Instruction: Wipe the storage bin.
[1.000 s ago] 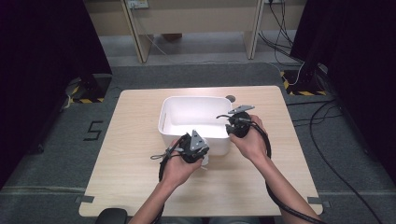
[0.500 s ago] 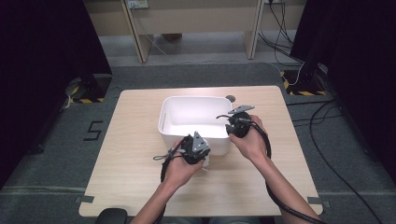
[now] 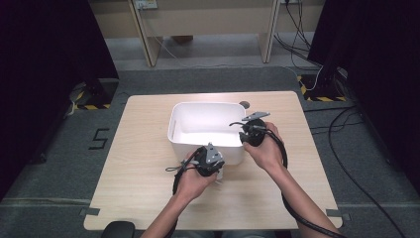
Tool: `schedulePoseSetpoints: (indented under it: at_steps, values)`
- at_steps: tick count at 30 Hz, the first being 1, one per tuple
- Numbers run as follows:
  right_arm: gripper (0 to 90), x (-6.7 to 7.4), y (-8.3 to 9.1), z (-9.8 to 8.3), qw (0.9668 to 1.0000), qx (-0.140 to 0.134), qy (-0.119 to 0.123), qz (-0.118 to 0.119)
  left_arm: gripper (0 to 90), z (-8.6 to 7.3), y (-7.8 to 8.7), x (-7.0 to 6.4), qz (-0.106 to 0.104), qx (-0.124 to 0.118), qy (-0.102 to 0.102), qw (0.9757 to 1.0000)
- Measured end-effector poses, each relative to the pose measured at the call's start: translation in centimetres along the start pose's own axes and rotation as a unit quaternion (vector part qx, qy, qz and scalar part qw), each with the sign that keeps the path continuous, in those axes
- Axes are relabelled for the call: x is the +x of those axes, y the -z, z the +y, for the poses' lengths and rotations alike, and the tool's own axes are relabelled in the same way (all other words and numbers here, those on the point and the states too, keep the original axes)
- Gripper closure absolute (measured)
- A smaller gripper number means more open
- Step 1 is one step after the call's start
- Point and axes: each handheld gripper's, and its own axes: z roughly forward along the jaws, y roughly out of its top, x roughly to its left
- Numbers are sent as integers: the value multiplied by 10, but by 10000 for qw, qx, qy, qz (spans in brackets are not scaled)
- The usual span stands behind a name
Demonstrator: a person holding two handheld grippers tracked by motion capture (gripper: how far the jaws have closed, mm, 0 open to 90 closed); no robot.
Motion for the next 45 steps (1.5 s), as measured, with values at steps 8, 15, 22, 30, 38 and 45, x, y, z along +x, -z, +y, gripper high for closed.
schedulePoseSetpoints:
  at_steps: [8, 15, 22, 30, 38, 45]
  values:
    - [676, 0, 0, 0, 10000, -3, 7, -6, 746, -3, -5, -2, -31, 98, -42, 9999]
    - [676, 1, 0, 0, 10000, -3, 9, -7, 746, -6, -9, -2, -59, 126, -29, 9999]
    - [676, 0, 0, 0, 10000, -10, 10, 0, 746, -7, -13, -2, -83, 165, -29, 9998]
    - [676, 1, 0, 0, 10000, -14, 32, -1, 746, -9, -18, -4, -113, 229, -31, 9997]
    - [676, 1, 0, 0, 10000, -17, 40, 10, 746, -9, -22, -4, -108, 273, -42, 9996]
    - [676, 1, 0, 0, 10000, -19, 34, 25, 746, -9, -23, -4, -118, 324, -57, 9994]
